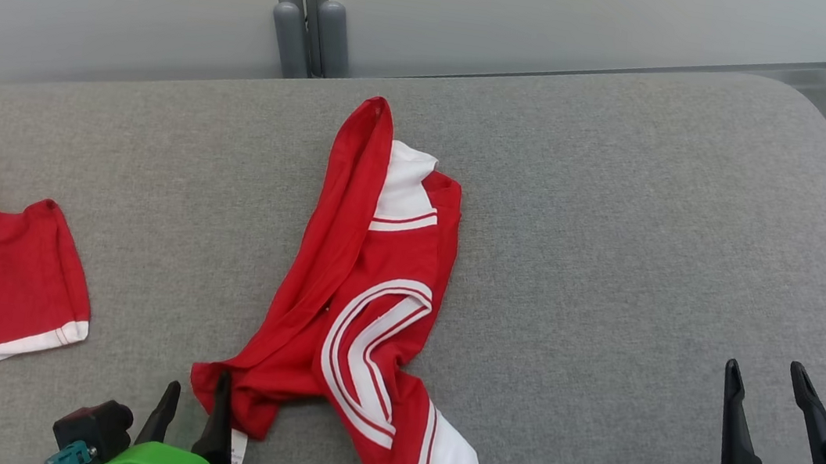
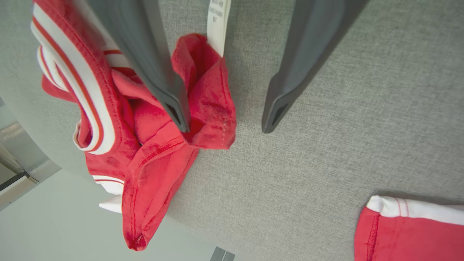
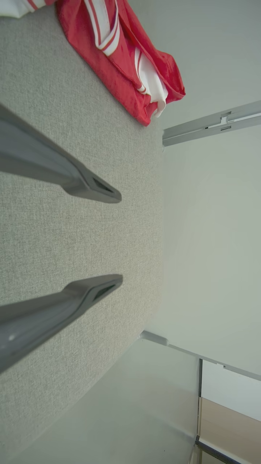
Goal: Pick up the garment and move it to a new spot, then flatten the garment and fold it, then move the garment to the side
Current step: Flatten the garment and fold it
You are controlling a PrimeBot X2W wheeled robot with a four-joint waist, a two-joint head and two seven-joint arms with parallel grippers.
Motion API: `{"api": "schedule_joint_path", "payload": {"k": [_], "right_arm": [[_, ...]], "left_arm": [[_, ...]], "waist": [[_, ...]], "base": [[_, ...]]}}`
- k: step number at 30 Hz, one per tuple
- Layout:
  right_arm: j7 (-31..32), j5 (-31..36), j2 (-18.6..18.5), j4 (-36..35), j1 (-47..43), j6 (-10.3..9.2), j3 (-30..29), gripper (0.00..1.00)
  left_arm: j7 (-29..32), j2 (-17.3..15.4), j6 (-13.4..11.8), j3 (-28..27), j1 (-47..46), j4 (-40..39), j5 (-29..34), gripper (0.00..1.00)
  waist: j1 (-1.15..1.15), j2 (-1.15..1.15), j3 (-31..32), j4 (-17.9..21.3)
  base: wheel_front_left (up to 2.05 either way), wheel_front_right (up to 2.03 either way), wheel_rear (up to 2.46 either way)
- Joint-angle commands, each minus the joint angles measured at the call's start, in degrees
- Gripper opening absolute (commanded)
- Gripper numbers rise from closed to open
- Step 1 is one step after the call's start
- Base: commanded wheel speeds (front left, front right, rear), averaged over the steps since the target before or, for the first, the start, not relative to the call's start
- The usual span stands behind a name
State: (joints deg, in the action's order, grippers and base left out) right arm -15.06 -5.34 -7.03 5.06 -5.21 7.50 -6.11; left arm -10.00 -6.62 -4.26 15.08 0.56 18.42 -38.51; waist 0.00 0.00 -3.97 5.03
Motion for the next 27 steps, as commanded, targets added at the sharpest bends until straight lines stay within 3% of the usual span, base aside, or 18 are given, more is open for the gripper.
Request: {"api": "schedule_joint_path", "payload": {"k": [1, 4, 5, 6, 7, 11, 19, 25, 26, 27], "right_arm": [[-0.2, 0.2, 0.0, 0.1, 0.0, -0.01, 0.0, 1.0], [-0.2, 0.1, 0.1, 0.1, 0.2, -0.01, 0.3, 1.0], [-0.2, 0.0, 0.2, 0.1, 0.3, -0.01, 0.0, 1.0], [-0.2, -0.1, 0.2, 0.1, 0.5, -0.01, -0.1, 1.0], [-0.2, -0.1, 0.2, 0.2, 0.5, -0.01, -0.1, 1.0], [-0.2, -0.1, 0.3, 0.0, 0.2, -0.01, -0.8, 1.0], [-0.2, 0.3, -0.1, -0.2, -0.6, -0.01, -1.1, 1.0], [-0.2, 0.4, -0.7, 0.0, 0.5, -0.02, -0.1, 1.0], [-0.2, 0.3, -0.8, 0.0, 0.6, -0.01, 0.0, 1.0], [-0.2, 0.3, -0.9, 0.0, 0.6, -0.01, 0.0, 1.0]], "left_arm": [[0.8, -0.5, 0.1, -0.4, -0.9, 0.6, -0.7, 1.0], [1.8, -1.2, 1.0, -0.8, -1.8, 2.0, -1.8, 1.0], [2.0, -1.0, 1.4, -0.7, -2.2, 2.3, -2.2, 0.91], [2.2, -0.7, 1.6, -0.8, -2.6, 2.6, -2.7, 0.29], [2.0, -0.7, 1.9, -0.8, -2.9, 2.8, -2.7, 0.0], [-0.1, -0.5, 1.5, -2.2, -3.7, 3.1, -3.2, 0.0], [-4.9, -1.4, -3.6, -10.9, -1.5, 2.0, -1.9, 0.0], [-5.2, -0.2, -4.9, -13.1, 0.2, 6.3, -0.3, 0.0], [-5.2, 0.1, -5.3, -13.5, 0.2, 7.1, 0.2, 0.33], [-5.2, 0.3, -5.4, -13.5, 0.4, 7.9, 0.7, 1.0]], "waist": [[0.0, 0.0, 0.0, 0.6], [0.0, 0.0, -0.3, 1.3], [0.0, 0.0, -0.4, 1.5], [0.0, 0.0, -0.6, 1.6], [0.0, 0.0, -0.7, 1.7], [0.0, 0.0, -0.8, 1.4], [0.0, 0.0, -0.3, -2.1], [0.0, 0.0, -0.6, -3.7], [0.0, 0.0, -0.7, -3.9], [0.0, 0.0, -0.8, -4.0]], "base": [[0.0, 0.0, 0.0], [0.0, 0.0, 0.0], [0.0, 0.0, 0.0], [0.0, 0.0, 0.0], [0.0, 0.0, 0.0], [0.0, 0.0, 0.0], [0.0, 0.0, 0.0], [0.0, 0.0, 0.0], [0.0, 0.0, 0.0], [0.0, 0.0, 0.0]]}}
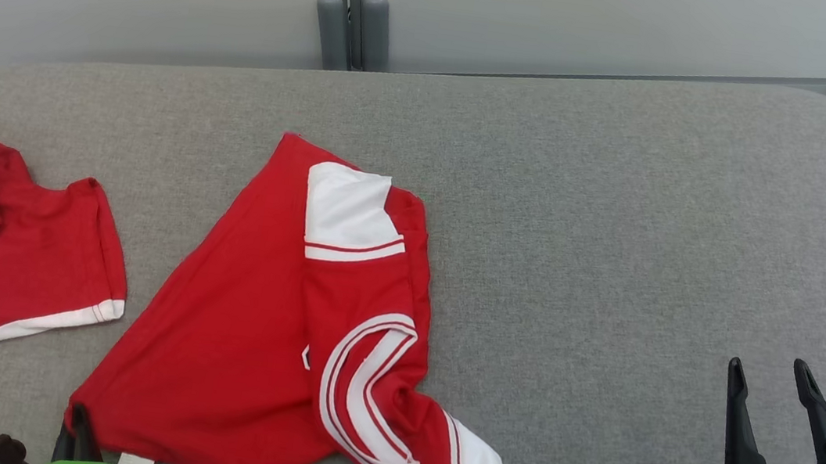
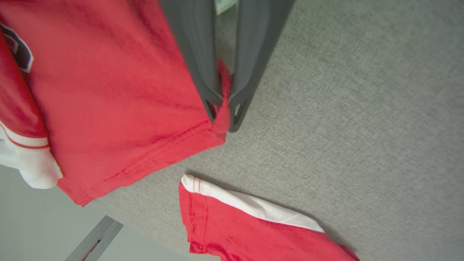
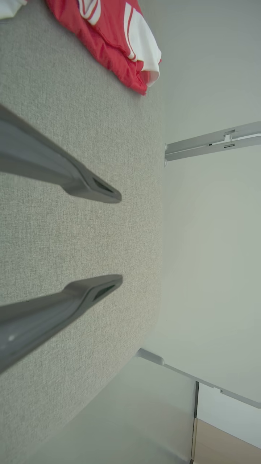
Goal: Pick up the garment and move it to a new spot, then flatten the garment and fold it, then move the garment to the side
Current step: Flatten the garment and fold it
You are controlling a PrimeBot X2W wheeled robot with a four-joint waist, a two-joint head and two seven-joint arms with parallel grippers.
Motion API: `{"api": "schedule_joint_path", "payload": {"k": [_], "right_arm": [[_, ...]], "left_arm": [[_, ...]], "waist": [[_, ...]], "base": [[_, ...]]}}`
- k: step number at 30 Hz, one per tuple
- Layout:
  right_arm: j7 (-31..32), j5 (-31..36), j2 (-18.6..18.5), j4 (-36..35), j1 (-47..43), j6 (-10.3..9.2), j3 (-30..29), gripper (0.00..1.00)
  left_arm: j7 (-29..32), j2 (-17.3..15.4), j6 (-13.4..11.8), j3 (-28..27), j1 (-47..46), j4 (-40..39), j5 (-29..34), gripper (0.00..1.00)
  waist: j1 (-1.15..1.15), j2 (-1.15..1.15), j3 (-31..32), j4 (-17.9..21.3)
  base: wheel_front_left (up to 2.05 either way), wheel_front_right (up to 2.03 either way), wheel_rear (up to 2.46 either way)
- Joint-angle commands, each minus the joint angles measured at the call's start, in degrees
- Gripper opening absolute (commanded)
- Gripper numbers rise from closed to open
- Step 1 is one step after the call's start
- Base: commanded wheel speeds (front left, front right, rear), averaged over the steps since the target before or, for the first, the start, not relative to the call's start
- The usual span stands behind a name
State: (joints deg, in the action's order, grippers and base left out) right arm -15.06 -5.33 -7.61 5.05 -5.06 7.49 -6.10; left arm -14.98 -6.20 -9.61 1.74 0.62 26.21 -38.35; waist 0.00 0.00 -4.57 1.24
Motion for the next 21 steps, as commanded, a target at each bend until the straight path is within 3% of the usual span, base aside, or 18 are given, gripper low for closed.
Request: {"api": "schedule_joint_path", "payload": {"k": [1, 8, 14, 21], "right_arm": [[-0.2, 0.2, -0.3, -0.1, 0.5, -0.01, 0.0, 1.0], [-0.2, 0.0, -0.5, -0.1, 0.5, 0.0, 0.1, 1.0], [-0.2, 0.1, -0.1, 0.0, 0.6, 0.0, 0.2, 1.0], [-0.2, 0.2, 0.6, 0.4, 1.7, -0.01, 1.0, 1.0]], "left_arm": [[-0.2, 0.0, -0.2, -0.5, 0.3, 0.3, 1.2, 1.0], [-0.2, 0.9, -3.4, -1.6, 3.2, -8.1, 9.9, 1.0], [6.6, 2.5, -0.2, 8.0, 5.1, -21.7, 9.1, 1.0], [16.3, 2.6, 0.8, 16.6, 4.7, -22.6, 8.3, 1.0]], "waist": [[0.0, 0.0, -0.3, -0.2], [0.0, 0.0, -1.1, 0.9], [0.0, 0.0, -0.9, 2.9], [0.0, 0.0, 0.2, 7.4]], "base": [[0.0, 0.0, 0.0], [0.0, 0.0, 0.0], [0.0, 0.0, 0.0], [0.0, 0.0, 0.0]]}}
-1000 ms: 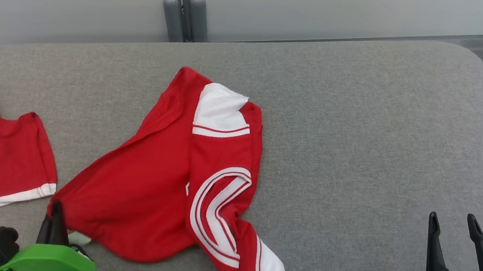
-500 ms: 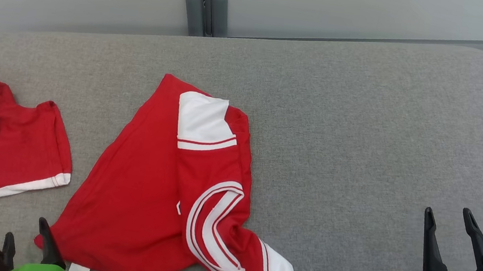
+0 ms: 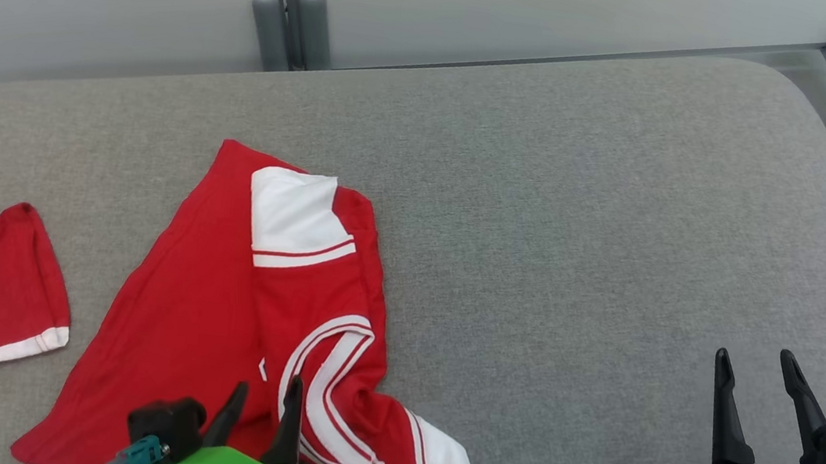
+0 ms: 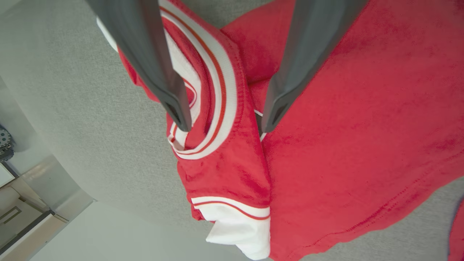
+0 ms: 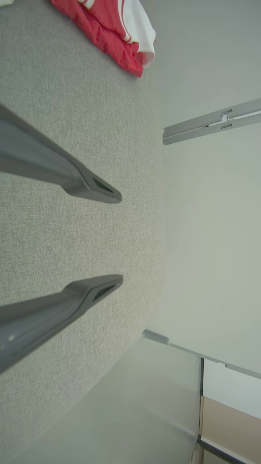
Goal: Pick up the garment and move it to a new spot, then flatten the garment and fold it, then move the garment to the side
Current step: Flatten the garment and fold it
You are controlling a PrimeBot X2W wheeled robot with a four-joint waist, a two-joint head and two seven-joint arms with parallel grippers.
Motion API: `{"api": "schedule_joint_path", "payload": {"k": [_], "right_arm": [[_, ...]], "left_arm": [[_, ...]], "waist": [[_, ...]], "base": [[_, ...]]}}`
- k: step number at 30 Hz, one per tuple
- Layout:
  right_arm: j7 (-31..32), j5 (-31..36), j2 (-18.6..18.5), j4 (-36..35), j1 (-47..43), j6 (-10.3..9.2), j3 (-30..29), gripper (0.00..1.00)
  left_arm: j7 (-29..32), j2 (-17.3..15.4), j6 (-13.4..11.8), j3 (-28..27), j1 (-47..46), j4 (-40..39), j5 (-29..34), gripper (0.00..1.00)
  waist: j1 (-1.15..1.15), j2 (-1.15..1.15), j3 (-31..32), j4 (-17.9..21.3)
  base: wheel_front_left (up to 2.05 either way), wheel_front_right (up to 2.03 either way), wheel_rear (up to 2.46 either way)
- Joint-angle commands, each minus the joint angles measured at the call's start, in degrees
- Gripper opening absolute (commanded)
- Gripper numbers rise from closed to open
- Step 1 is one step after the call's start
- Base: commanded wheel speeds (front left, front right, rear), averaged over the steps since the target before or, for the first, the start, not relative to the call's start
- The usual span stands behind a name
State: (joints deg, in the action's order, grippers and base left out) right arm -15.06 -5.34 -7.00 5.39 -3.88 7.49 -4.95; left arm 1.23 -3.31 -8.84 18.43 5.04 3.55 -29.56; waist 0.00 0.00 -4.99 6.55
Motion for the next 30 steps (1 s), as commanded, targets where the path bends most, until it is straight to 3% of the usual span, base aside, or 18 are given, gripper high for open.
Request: {"api": "schedule_joint_path", "payload": {"k": [1, 5, 7, 8, 9, 16, 19, 23, 30], "right_arm": [[-0.2, 0.2, 0.2, 0.1, 0.4, -0.01, -0.3, 1.0], [-0.2, 0.1, 0.6, 0.1, -0.3, 0.0, -0.4, 1.0], [-0.2, 0.0, 0.7, 0.1, -0.5, 0.0, -0.4, 1.0], [-0.2, 0.0, 0.7, 0.1, -0.4, 0.0, -0.5, 1.0], [-0.2, -0.1, 0.8, 0.1, -0.3, 0.0, -0.6, 1.0], [-0.2, -0.4, 1.3, -0.2, 1.2, 0.0, -0.4, 1.0], [-0.2, -0.6, 1.7, 0.1, 2.8, 0.0, 0.4, 1.0], [-0.2, -1.1, 2.4, 0.6, 5.0, 0.0, 2.0, 1.0], [-0.2, -2.1, 3.5, 2.0, 8.0, -0.01, 3.1, 1.0]], "left_arm": [[0.6, -0.2, -0.4, 0.1, 0.8, 0.5, -1.2, 1.0], [2.7, -0.3, -1.5, 1.0, 2.1, 3.6, -1.0, 1.0], [3.1, -0.3, -0.8, 0.9, 2.1, 4.7, -2.4, 1.0], [2.9, -0.3, -0.6, 0.8, 2.1, 5.0, -3.1, 0.09], [3.0, -0.4, 0.0, 1.4, 1.6, 5.2, -2.7, 0.0], [1.6, 0.2, 1.1, 2.2, -3.8, -0.3, -6.0, 0.0], [4.3, 0.3, 0.8, 4.8, -11.2, -0.5, -8.9, 0.0], [7.0, 0.3, -0.2, 8.0, -22.9, 7.1, -7.5, 0.0], [4.3, 0.2, -2.1, 9.8, -40.2, 22.4, -8.4, 0.0]], "waist": [[0.0, 0.0, 0.7, 2.6], [0.0, 0.0, 0.5, 4.3], [0.0, 0.0, 0.3, 5.0], [0.0, 0.0, 0.2, 5.3], [0.0, 0.0, 0.0, 5.6], [0.0, 0.0, -1.5, 7.4], [0.0, 0.0, -3.6, 9.0], [0.0, 0.0, -6.6, 12.1], [0.0, 0.0, -11.3, 17.4]], "base": [[0.0, 0.0, 0.0], [0.0, 0.0, 0.0], [0.0, 0.0, 0.0], [0.0, 0.0, 0.0], [0.0, 0.0, 0.0], [0.0, 0.0, 0.0], [0.0, 0.0, 0.0], [0.0, 0.0, 0.0], [0.0, 0.0, 0.0]]}}
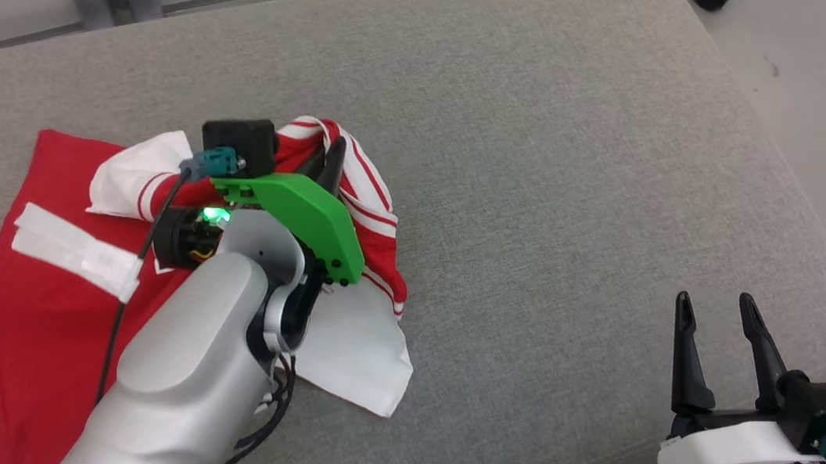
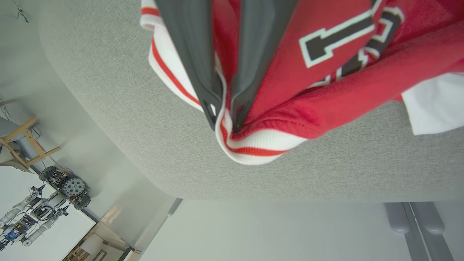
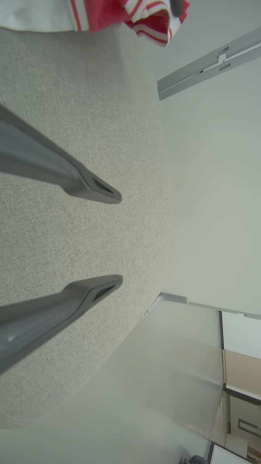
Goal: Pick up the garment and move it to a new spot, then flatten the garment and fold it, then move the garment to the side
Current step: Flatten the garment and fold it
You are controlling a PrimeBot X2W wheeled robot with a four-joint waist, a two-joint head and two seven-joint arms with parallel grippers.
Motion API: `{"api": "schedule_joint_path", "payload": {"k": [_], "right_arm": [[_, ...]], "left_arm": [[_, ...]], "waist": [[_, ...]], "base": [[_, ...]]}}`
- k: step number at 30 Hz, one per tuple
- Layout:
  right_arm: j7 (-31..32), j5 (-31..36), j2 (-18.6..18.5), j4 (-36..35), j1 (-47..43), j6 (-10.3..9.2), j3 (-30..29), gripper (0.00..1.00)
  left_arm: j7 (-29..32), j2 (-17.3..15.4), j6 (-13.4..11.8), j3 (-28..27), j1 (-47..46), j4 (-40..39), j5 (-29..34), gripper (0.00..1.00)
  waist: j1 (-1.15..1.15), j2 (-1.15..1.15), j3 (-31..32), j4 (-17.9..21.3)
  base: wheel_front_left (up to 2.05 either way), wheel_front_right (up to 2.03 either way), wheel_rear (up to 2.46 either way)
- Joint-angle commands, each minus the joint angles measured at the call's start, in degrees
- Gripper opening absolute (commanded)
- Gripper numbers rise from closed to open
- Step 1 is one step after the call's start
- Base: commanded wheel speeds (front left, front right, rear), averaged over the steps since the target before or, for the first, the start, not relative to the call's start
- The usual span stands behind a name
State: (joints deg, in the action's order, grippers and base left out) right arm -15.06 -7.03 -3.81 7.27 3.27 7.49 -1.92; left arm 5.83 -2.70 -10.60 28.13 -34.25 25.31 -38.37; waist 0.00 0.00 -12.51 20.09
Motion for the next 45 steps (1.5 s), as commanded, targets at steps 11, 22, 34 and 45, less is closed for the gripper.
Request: {"api": "schedule_joint_path", "payload": {"k": [11, 22, 34, 45], "right_arm": [[-0.2, 0.3, 0.6, 0.6, 0.9, 0.0, -1.2, 1.0], [-0.2, 3.0, -3.4, -3.7, -3.1, 0.0, -3.8, 1.0], [-0.2, 4.4, -5.7, -7.5, -7.0, -0.01, -5.1, 1.0], [-0.2, 5.0, -4.8, -5.0, -9.8, -0.01, -7.2, 1.0]], "left_arm": [[-15.1, -0.4, 1.9, 1.4, -11.8, 17.9, -3.1, 1.0], [-21.0, -0.5, 2.3, 7.4, 3.9, 9.5, 1.4, 1.0], [-21.0, -6.2, -2.3, -0.6, 29.3, -12.7, 11.8, 1.0], [-21.0, -2.6, 7.8, -17.4, 43.1, -24.2, 24.9, 1.0]], "waist": [[0.0, 0.0, -3.7, 3.5], [0.0, 0.0, 6.7, -6.5], [0.0, 0.0, 11.9, -15.8], [0.0, 0.0, 12.6, -19.7]], "base": [[0.0, 0.0, 0.0], [0.0, 0.0, 0.0], [0.0, 0.0, 0.0], [0.0, 0.0, 0.0]]}}
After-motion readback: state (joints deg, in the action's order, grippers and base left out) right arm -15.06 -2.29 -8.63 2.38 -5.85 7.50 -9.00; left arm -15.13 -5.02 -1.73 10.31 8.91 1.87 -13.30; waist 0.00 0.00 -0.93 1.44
